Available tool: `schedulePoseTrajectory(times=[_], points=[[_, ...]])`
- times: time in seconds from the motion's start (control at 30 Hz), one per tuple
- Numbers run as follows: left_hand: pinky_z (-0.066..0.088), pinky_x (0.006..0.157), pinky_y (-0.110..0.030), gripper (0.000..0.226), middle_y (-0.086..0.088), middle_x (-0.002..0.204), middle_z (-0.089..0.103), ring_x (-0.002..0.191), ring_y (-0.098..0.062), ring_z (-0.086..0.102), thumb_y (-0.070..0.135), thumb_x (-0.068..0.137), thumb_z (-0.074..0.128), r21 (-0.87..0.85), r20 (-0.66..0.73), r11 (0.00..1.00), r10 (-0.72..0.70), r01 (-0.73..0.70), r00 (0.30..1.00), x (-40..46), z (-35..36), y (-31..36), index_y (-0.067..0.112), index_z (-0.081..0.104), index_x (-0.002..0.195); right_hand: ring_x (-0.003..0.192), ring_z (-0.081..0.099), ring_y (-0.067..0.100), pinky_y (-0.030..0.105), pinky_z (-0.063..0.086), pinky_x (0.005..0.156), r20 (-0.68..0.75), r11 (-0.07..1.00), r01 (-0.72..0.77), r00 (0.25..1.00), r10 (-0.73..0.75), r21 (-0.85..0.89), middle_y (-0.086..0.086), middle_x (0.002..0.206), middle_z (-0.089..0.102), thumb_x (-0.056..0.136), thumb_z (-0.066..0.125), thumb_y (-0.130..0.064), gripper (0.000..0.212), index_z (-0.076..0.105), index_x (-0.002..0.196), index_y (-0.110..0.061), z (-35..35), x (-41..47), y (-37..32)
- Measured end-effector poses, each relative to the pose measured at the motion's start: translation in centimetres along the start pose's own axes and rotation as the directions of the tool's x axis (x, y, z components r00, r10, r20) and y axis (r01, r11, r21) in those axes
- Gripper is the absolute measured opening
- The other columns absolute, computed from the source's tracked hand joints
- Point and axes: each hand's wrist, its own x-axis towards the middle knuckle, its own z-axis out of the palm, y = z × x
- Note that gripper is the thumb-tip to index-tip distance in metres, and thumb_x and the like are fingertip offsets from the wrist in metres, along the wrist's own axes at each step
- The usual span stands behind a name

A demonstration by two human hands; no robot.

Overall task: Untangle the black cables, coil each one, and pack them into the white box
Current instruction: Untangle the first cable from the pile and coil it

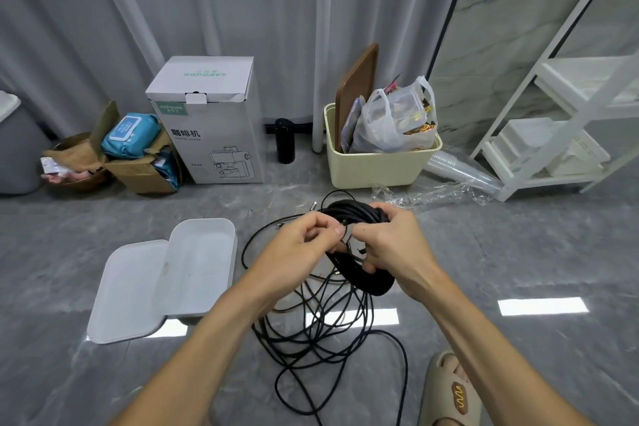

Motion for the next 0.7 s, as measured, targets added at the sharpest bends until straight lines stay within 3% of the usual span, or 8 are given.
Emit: schedulePoseTrajectory(times=[0.1,0.2,0.3,0.37,0.43,0.47,0.57,0.7], points=[[0.054,0.079,-0.026,0.018,0.007,0.059,0.051,0.058,-0.009,0.052,0.022,0.097,0.061,-0.143,0.015,0.988,-0.052,0.053,0.999,0.5,-0.4,0.0,0.005,0.068,0.095,0.034,0.04,0.016,0.029,0.034,0.044,-0.012,0.99,0.062,0.998,-0.064,-0.126,-0.008,0.044,0.046,0.08,0.065,-0.001,0.013,0.058,0.079,-0.011,-0.1,0.0,-0.2],[0.033,0.044,-0.017,0.011,0.01,0.056,0.041,0.047,-0.006,0.03,0.016,0.093,0.065,-0.175,0.047,0.974,-0.138,0.144,0.989,0.6,-0.6,0.3,0.007,0.07,0.095,0.038,0.045,0.011,0.026,0.037,0.042,-0.013,0.971,0.098,0.995,-0.103,-0.219,-0.006,0.053,0.055,0.078,0.069,-0.005,0.015,0.062,0.083,-0.017,-0.1,-0.1,0.0],[0.033,0.046,-0.019,0.01,0.009,0.052,0.045,0.049,-0.01,0.038,0.005,0.084,0.07,-0.094,-0.02,0.986,-0.14,0.137,0.99,0.6,-0.9,-0.1,0.011,0.069,0.092,0.035,0.041,0.013,0.027,0.035,0.043,-0.02,0.985,0.068,0.997,-0.073,-0.158,-0.006,0.048,0.05,0.079,0.067,-0.002,0.014,0.06,0.081,-0.014,-0.2,0.0,0.0],[0.049,0.069,-0.028,0.015,0.001,0.058,0.059,0.063,-0.018,0.057,0.002,0.078,0.071,-0.076,-0.068,0.991,-0.115,0.11,0.991,0.6,-1.5,-0.7,0.012,0.066,0.088,0.033,0.032,0.013,0.028,0.031,0.044,-0.048,0.999,0.023,0.999,-0.024,-0.027,-0.008,0.041,0.04,0.082,0.062,0.004,0.018,0.054,0.076,-0.011,-0.6,0.1,-0.2],[0.049,0.088,-0.035,0.016,-0.006,0.067,0.066,0.073,-0.02,0.066,0.002,0.078,0.07,-0.096,-0.076,0.989,-0.12,0.112,0.99,0.6,-1.8,-1.3,0.011,0.062,0.087,0.034,0.025,0.011,0.027,0.027,0.043,-0.043,0.997,0.002,0.999,0.001,0.072,-0.008,0.041,0.032,0.084,0.056,0.01,0.024,0.05,0.073,-0.011,-1.0,0.1,-0.6],[0.051,0.087,-0.036,0.016,-0.007,0.064,0.063,0.068,-0.02,0.065,0.0,0.081,0.068,-0.162,-0.067,0.979,-0.136,0.123,0.988,0.6,-1.7,-1.5,0.011,0.059,0.089,0.035,0.023,0.01,0.025,0.027,0.043,-0.037,0.995,-0.002,0.999,0.006,0.102,-0.008,0.042,0.029,0.084,0.054,0.011,0.026,0.049,0.074,-0.012,-1.1,0.0,-0.7],[0.047,0.052,-0.02,0.014,0.005,0.053,0.043,0.046,-0.011,0.041,0.005,0.088,0.066,-0.276,-0.09,0.951,-0.172,0.141,0.981,0.9,-1.5,-1.2,0.013,0.058,0.095,0.035,0.02,0.01,0.023,0.028,0.041,-0.034,0.989,-0.009,0.999,0.014,0.149,-0.007,0.043,0.026,0.084,0.052,0.012,0.026,0.048,0.076,-0.012,-1.4,0.0,-0.7],[0.03,0.043,-0.011,0.004,0.01,0.052,0.037,0.042,-0.004,0.033,0.018,0.089,0.069,0.101,-0.256,0.995,0.008,0.019,0.967,1.2,-1.8,-1.1,0.019,0.066,0.092,0.035,0.027,0.013,0.028,0.03,0.043,-0.065,0.999,0.025,0.998,-0.024,0.028,-0.008,0.041,0.035,0.083,0.059,0.008,0.02,0.051,0.077,-0.01,-1.4,0.2,-0.4]])
